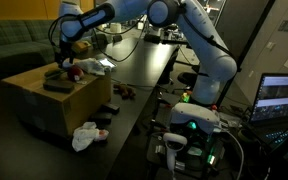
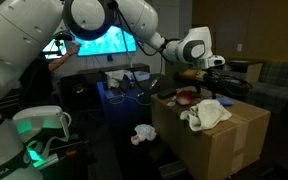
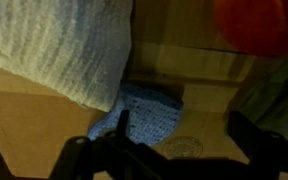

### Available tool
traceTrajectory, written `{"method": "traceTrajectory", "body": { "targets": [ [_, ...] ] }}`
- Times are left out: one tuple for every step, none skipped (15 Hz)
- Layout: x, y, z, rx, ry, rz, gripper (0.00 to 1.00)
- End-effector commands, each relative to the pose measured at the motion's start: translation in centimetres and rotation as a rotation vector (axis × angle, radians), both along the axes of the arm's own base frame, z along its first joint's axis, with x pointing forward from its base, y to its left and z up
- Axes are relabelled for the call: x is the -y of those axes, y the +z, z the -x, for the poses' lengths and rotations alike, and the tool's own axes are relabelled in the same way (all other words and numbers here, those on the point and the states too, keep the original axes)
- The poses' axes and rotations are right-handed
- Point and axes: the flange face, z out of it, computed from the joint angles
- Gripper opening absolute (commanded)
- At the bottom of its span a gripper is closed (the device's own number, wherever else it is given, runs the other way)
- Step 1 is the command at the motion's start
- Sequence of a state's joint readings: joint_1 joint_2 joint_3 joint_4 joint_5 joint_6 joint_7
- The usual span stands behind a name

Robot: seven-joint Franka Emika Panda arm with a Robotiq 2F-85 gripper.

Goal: Remove the brown toy from the box and replace it with the towel, remove the blue object from the box and replace it with the gray duster and remove the orange plush toy from the box and replace it with the duster, remove the duster and replace it with the plastic bag

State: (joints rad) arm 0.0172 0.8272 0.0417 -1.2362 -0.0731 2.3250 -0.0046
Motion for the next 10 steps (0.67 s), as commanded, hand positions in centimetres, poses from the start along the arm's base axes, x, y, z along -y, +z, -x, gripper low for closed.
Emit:
{"method": "traceTrajectory", "body": {
  "targets": [
    [0.3,0.0,-1.0,-0.008,-0.028,-0.033,1.00],
    [0.5,-0.1,-1.1,-0.009,-0.031,-0.034,1.00],
    [0.5,-0.3,-1.2,-0.012,-0.032,-0.037,1.00],
    [0.6,-0.5,-1.3,-0.016,-0.034,-0.040,1.00],
    [0.7,-0.6,-1.4,-0.019,-0.034,-0.043,1.00],
    [0.8,-0.9,-1.5,-0.022,-0.035,-0.044,1.00],
    [0.8,-1.1,-1.6,-0.028,-0.036,-0.046,1.00],
    [0.9,-1.3,-1.7,-0.034,-0.036,-0.046,1.00],
    [0.9,-1.5,-1.8,-0.038,-0.036,-0.046,1.00],
    [1.0,-1.7,-1.8,-0.044,-0.037,-0.045,1.00]
  ]
}}
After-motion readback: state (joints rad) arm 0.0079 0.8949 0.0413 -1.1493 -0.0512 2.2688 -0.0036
